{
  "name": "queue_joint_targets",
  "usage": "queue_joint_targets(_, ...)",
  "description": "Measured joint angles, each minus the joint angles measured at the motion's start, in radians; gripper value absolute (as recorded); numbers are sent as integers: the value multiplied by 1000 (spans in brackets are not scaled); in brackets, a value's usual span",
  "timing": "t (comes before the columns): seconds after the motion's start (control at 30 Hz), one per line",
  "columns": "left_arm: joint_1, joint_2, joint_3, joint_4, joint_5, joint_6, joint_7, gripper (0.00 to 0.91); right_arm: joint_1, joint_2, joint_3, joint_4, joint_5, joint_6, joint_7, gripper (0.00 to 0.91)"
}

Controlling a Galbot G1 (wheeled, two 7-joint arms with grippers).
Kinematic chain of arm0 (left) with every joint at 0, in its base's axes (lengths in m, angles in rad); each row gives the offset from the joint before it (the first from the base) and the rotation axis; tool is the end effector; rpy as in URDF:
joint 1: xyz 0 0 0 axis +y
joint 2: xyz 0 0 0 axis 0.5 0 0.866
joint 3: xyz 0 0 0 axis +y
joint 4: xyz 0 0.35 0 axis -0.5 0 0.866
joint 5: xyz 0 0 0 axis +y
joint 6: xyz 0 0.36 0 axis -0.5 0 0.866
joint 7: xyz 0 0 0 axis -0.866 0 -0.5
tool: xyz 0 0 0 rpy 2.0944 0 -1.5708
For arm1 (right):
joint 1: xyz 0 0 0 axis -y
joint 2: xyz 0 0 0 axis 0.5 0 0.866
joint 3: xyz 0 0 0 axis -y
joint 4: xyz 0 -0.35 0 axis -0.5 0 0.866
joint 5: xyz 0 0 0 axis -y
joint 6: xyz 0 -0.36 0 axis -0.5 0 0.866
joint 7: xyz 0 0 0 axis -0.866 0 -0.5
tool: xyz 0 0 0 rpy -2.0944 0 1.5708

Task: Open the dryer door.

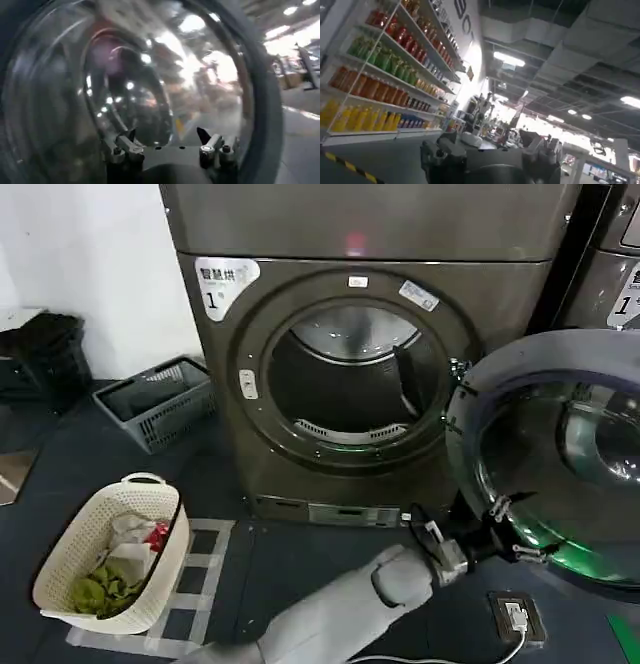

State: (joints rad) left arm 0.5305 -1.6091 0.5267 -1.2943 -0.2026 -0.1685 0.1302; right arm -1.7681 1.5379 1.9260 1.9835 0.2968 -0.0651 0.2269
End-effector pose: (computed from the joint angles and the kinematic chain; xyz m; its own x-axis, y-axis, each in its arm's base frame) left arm 0.3654 -0.3174 -0.2944 -0.3830 0.9098 -0.1599 0.8780 0.4124 0.2431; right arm -0.0871 -0.3317 -0.1828 -0.1747 0.9515 -0.2534 0.9272 0.0724 -0.3674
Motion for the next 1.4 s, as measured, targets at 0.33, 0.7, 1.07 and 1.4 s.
queue_joint_targets(0.33,22,0,-22,-62,-45,79,-13,907,0,9,-9,7,-7,2,3,907)
queue_joint_targets(0.7,50,0,-71,-244,-30,199,24,907,-7,-27,-14,-14,-1,-4,-2,907)
queue_joint_targets(1.07,159,284,-208,-589,-91,282,-46,907,-22,-56,-18,-42,4,-4,9,907)
queue_joint_targets(1.4,456,619,-538,-905,-172,389,-180,907,-3,-109,-37,-90,5,-11,9,907)
